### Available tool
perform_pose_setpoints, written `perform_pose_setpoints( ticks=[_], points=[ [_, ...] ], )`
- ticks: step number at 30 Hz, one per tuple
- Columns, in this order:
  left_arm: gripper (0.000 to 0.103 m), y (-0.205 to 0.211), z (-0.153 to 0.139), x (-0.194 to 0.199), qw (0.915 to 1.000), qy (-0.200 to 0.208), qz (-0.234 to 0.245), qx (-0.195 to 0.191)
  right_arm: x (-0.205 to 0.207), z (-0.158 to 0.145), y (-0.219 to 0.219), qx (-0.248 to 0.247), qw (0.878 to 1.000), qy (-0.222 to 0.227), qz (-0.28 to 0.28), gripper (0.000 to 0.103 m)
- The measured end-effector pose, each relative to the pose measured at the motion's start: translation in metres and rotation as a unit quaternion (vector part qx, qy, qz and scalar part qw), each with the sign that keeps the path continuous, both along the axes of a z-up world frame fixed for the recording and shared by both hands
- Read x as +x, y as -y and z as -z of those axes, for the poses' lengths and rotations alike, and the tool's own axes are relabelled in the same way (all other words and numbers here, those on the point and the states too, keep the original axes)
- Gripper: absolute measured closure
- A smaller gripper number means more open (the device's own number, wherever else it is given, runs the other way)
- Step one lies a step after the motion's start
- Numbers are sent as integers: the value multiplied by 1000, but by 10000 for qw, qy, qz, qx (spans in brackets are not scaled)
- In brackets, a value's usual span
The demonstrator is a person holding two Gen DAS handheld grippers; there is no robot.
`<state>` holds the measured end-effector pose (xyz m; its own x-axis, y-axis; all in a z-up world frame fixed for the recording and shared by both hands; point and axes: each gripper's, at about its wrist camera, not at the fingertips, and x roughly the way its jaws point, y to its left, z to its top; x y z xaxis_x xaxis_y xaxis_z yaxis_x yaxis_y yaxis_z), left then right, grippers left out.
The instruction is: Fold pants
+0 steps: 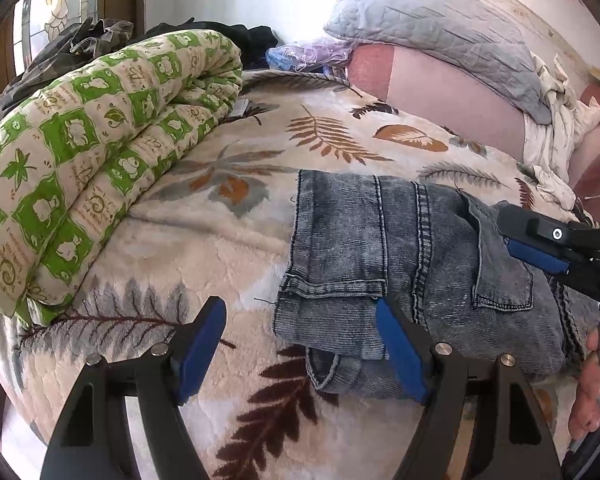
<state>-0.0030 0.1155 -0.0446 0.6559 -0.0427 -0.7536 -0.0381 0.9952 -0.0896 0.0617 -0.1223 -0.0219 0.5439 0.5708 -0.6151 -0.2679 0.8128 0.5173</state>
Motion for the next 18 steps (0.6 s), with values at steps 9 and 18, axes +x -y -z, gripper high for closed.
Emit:
perform_pose_setpoints(
  ticks=[9, 18],
  points=[
    [25, -24, -3, -3, 9991, -40, -83, -423, 0, 1, 1, -74, 10000, -8, 13, 30],
    [25, -46, -1, -9, 9971, -49, -205, -731, 4, 5, -3, -111, 9999, -53, 9, 30]
  ],
)
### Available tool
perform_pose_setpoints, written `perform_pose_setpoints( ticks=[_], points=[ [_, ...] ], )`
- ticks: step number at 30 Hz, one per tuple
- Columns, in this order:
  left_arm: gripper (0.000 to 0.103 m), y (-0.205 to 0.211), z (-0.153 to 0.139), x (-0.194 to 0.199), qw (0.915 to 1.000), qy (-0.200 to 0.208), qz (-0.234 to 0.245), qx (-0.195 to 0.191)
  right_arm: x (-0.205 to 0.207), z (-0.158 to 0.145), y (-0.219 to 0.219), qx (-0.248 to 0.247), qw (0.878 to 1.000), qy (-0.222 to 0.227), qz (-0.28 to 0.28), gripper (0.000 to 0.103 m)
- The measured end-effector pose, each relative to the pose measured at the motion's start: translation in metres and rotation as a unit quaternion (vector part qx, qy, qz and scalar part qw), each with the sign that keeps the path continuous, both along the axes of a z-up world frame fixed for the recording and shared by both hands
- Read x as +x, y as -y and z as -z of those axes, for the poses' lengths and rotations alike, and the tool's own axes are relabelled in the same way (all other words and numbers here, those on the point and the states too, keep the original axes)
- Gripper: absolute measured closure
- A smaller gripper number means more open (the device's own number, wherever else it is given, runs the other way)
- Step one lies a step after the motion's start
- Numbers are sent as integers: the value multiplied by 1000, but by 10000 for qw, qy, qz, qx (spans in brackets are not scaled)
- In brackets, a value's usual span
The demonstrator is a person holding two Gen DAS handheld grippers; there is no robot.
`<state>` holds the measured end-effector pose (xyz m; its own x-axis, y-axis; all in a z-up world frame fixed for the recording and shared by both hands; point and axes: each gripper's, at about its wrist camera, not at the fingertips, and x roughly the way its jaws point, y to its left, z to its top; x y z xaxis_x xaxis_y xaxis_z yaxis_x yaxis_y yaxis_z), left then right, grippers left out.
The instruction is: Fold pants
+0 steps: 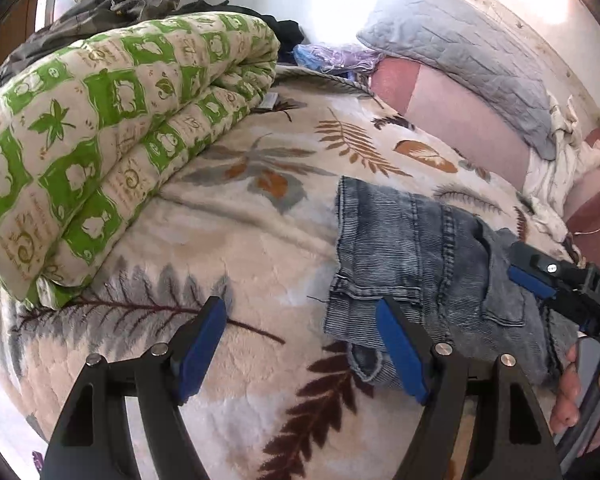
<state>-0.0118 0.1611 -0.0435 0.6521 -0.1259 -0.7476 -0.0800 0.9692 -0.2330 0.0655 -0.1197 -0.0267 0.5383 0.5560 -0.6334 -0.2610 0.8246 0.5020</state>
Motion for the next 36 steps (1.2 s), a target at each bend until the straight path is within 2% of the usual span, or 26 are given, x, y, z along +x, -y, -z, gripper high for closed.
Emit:
perform_pose_setpoints(
  ticks=[5, 10, 18, 29, 36],
  points=[
    [22, 13, 2, 0, 9995, -38, 290, 73, 0, -1, 1, -5, 10000, 21, 6, 30],
    [22, 22, 10, 6, 9984, -241, 493, -138, 1, -1, 6, 72, 9999, -18, 70, 30],
    [22, 29, 20, 14, 9911, -425, 905, -884, 0, -5, 10, 152, 9998, -2, 144, 30],
    [22, 25, 24, 24, 9886, -354, 667, -1300, -4, -9, 12, 226, 9997, 21, 121, 30],
    [22, 22, 18, 25, 9942, -307, 427, -936, -5, -8, 9, 109, 9999, 49, 48, 30]
  ],
)
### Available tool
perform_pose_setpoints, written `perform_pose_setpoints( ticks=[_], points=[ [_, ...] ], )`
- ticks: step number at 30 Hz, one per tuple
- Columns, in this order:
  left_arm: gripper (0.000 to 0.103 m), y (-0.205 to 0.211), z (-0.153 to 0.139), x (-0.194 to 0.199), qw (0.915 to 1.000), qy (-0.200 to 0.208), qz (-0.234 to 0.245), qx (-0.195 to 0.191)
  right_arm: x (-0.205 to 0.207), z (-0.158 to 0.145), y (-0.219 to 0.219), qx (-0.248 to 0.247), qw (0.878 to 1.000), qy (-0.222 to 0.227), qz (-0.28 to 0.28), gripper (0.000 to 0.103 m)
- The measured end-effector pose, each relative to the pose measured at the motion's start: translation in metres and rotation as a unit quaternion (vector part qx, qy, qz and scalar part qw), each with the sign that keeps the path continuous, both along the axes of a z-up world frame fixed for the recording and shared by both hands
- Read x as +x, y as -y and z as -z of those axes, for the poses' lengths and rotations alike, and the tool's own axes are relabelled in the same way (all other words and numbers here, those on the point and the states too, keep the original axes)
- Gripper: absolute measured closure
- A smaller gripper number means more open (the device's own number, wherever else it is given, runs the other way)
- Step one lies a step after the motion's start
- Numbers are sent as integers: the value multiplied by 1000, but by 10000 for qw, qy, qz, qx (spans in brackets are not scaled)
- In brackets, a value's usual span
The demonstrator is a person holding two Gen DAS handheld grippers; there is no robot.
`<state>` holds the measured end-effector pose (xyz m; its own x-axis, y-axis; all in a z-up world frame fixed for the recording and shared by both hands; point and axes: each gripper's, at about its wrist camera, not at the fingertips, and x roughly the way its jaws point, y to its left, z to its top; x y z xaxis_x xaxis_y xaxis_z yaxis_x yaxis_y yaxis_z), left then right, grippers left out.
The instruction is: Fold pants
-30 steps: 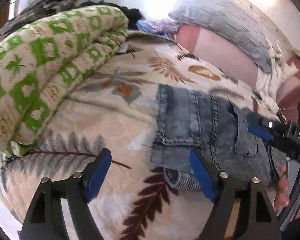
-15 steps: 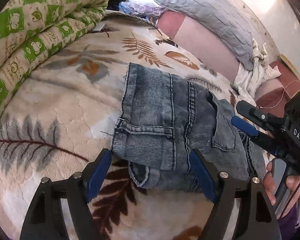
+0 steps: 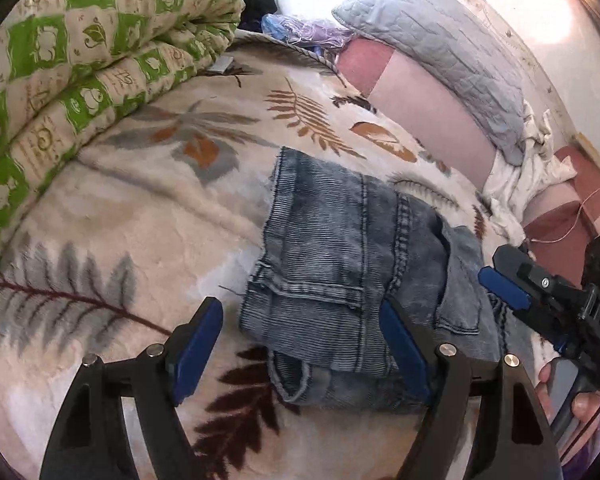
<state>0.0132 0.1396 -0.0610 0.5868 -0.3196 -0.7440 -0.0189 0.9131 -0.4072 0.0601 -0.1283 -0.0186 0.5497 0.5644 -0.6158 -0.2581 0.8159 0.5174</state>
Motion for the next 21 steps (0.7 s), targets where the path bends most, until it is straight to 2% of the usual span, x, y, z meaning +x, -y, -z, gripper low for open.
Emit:
perform_pose_setpoints(
  ticks=[5, 8, 13, 14, 15, 17, 19, 21],
  points=[
    [22, 3, 10, 4, 9998, -142, -13, 144, 4, 8, -4, -86, 9999, -96, 40, 30],
    [22, 12, 8, 4, 9990, -49, 25, 440, 4, 12, -10, -210, 9997, -114, -9, 30],
    [42, 25, 8, 0, 9967, 42, 246, 766, 6, 14, -15, -510, 9987, -42, -31, 30],
    [52, 25, 8, -1, 9971, 56, 273, 709, 9, 13, -15, -469, 9988, -102, -30, 30],
    [56, 22, 7, -3, 9977, 113, 227, 633, 14, 11, -17, -399, 9990, -185, -85, 30],
    [66, 19, 4, -6, 9982, 273, 216, 487, 23, 5, -26, -583, 9977, -239, -246, 30],
    [71, 21, 1, -10, 9976, 415, 244, 505, 33, -4, -42, -888, 9948, -184, -457, 30],
    [74, 23, -1, -12, 9975, 475, 236, 472, 51, -14, -65, -1124, 9899, -322, -797, 30]
  ],
)
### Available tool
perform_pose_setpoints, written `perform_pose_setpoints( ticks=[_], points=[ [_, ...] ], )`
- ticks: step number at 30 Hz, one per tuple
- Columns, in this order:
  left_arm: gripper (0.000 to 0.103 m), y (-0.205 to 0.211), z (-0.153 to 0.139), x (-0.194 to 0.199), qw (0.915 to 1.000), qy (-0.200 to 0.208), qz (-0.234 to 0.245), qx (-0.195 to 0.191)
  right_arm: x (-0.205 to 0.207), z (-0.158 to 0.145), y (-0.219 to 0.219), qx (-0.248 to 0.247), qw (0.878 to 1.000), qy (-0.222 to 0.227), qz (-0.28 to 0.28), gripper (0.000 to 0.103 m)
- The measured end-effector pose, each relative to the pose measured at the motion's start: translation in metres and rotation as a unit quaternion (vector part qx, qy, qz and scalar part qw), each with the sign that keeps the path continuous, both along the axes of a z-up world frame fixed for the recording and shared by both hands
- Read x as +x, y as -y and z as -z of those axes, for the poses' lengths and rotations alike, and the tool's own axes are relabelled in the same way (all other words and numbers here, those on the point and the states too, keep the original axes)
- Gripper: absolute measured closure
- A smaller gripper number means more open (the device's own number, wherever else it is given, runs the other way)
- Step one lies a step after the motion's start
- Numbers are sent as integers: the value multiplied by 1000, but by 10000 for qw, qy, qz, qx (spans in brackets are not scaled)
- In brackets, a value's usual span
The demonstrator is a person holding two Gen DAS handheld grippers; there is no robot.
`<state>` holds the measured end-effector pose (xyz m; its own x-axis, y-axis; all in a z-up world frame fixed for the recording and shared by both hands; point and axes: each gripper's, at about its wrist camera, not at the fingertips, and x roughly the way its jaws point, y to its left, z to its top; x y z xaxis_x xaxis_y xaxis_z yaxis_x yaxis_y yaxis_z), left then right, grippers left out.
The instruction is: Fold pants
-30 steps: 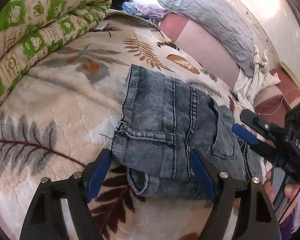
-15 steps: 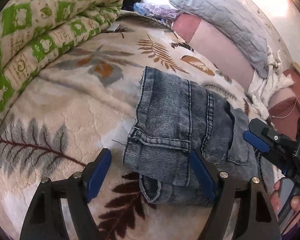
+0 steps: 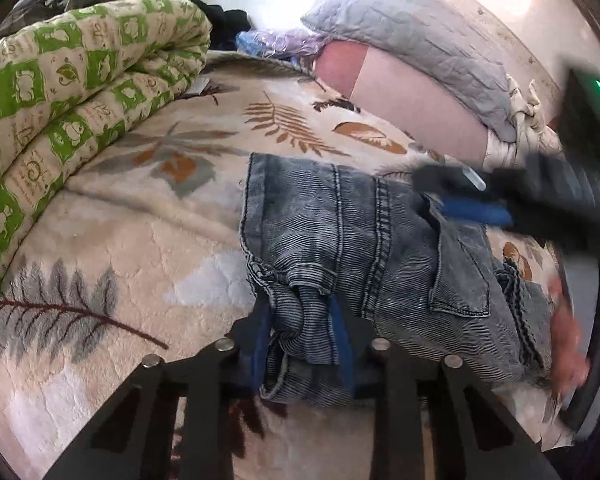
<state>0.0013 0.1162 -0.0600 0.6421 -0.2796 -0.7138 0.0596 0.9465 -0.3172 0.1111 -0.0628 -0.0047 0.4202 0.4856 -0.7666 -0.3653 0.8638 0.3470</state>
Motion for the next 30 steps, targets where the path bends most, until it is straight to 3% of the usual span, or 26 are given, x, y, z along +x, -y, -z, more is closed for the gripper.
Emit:
perform_pose_setpoints(
  ticks=[6, 10, 12, 20, 24, 25, 26, 30],
  points=[
    [75, -5, 0, 1, 9995, -79, -51, -302, 53, -19, -76, -598, 9944, -485, -719, 30],
    [75, -9, 1, 2, 9989, -126, -101, -444, 77, 7, -115, -1295, 9784, -1248, -1023, 30],
    [75, -10, 3, 4, 9981, -219, -163, -545, 82, 16, -128, -1591, 9713, -1421, -1055, 30],
    [75, -11, 5, 6, 9961, -347, -274, -766, 83, 39, -171, -2816, 9380, -1231, -1602, 30],
    [75, -12, 7, 5, 9956, -380, -254, -822, 85, 60, -167, -3010, 9290, -1399, -1636, 31],
    [75, -11, 7, 4, 9957, -376, -246, -809, 85, 62, -169, -3016, 9288, -1371, -1661, 39],
    [75, -10, 7, 4, 9958, -374, -240, -799, 84, 65, -168, -3048, 9272, -1360, -1700, 55],
    [75, -12, 7, 7, 9952, -392, -237, -870, 81, 68, -162, -3090, 9259, -1474, -1599, 85]
  ],
)
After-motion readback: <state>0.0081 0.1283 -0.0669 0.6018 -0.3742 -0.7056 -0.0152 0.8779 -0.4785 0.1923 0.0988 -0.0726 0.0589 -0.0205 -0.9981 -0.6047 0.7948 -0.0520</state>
